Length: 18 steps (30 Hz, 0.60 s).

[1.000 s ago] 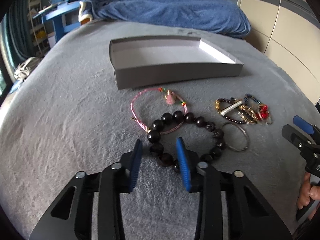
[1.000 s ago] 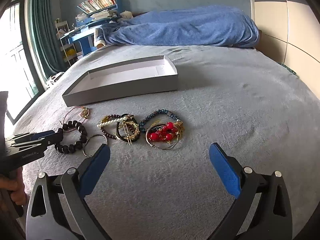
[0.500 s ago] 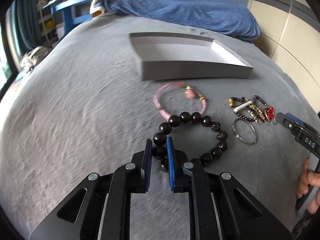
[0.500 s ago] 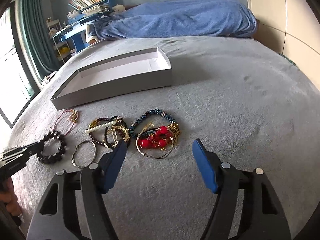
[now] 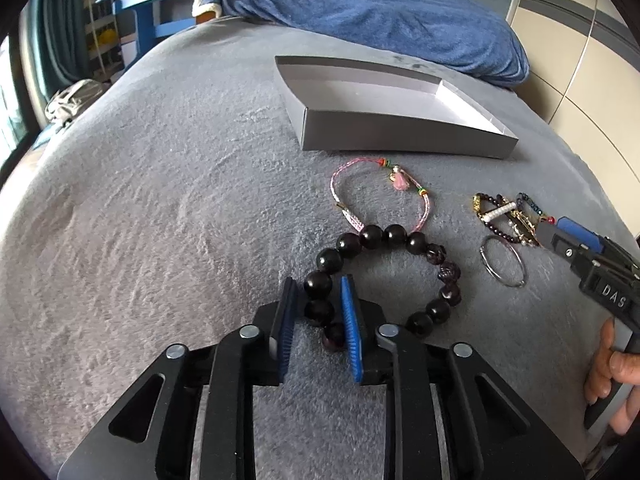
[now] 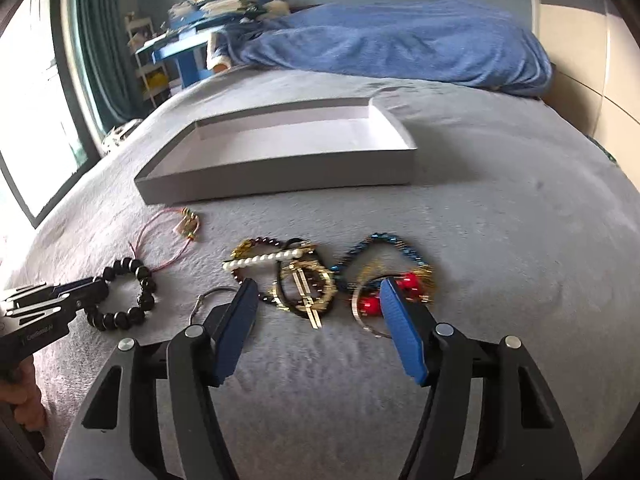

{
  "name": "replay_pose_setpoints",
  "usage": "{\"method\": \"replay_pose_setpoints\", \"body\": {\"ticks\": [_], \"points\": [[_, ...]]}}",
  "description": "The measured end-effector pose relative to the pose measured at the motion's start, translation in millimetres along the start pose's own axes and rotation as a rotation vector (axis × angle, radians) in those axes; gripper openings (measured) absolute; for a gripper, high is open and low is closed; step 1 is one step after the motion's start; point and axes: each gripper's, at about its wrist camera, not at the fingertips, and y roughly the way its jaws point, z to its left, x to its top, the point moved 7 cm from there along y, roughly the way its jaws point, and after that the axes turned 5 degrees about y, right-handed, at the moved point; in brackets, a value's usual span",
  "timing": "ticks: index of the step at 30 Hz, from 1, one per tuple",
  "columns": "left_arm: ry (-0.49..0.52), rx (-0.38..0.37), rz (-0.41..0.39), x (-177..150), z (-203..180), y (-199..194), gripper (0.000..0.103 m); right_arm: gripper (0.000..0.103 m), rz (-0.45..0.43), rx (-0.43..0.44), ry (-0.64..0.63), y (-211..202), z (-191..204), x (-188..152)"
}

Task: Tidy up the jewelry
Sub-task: 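Lower the left gripper onto the black bead bracelet and close, then grasp the pearl bar bracelet with the right gripper while the left holds the black bracelet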

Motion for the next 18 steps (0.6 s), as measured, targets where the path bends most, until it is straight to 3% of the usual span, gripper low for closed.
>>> {"method": "replay_pose_setpoints", "body": {"ticks": [5,13,18], "points": [[0.019,0.012,-0.005,3,-4,6,0.027,0.047,0.012,0.010,0.008,9,2,5],[0.024,0.018,-0.012,4,-5,8,0.027,0.048,-0.003,0.047,0.068,21,7,27],[0.022,0.014,-0.014,3,-5,8,0.027,0.056,0.033,0.055,0.059,35,15,26]]}}
